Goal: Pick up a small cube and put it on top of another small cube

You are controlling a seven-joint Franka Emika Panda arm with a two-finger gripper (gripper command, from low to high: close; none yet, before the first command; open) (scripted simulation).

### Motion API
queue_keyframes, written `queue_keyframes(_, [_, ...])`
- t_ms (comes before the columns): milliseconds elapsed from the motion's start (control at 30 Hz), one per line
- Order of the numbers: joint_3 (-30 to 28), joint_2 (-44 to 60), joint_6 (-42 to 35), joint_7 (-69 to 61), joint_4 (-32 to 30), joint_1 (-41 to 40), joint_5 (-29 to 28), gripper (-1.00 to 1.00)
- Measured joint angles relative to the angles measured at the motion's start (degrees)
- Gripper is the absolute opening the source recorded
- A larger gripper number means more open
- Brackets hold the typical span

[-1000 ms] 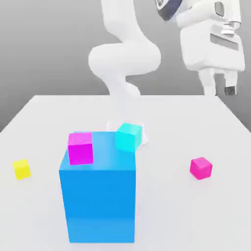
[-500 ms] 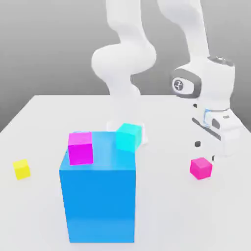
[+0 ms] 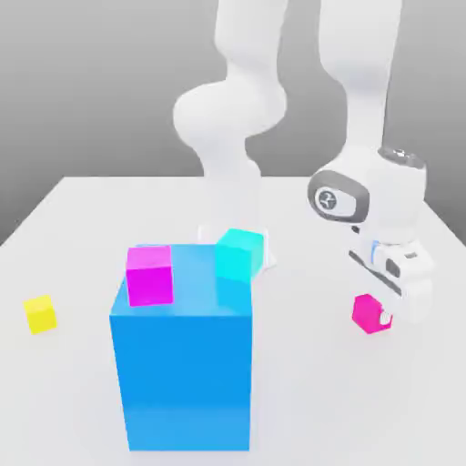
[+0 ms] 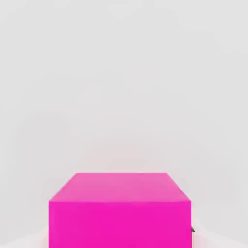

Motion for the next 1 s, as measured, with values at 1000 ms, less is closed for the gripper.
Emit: queue_keyframes(1000, [-7.0,-41.5,-59.9,35.3,18.6,-32.4,3.2,-1.0])
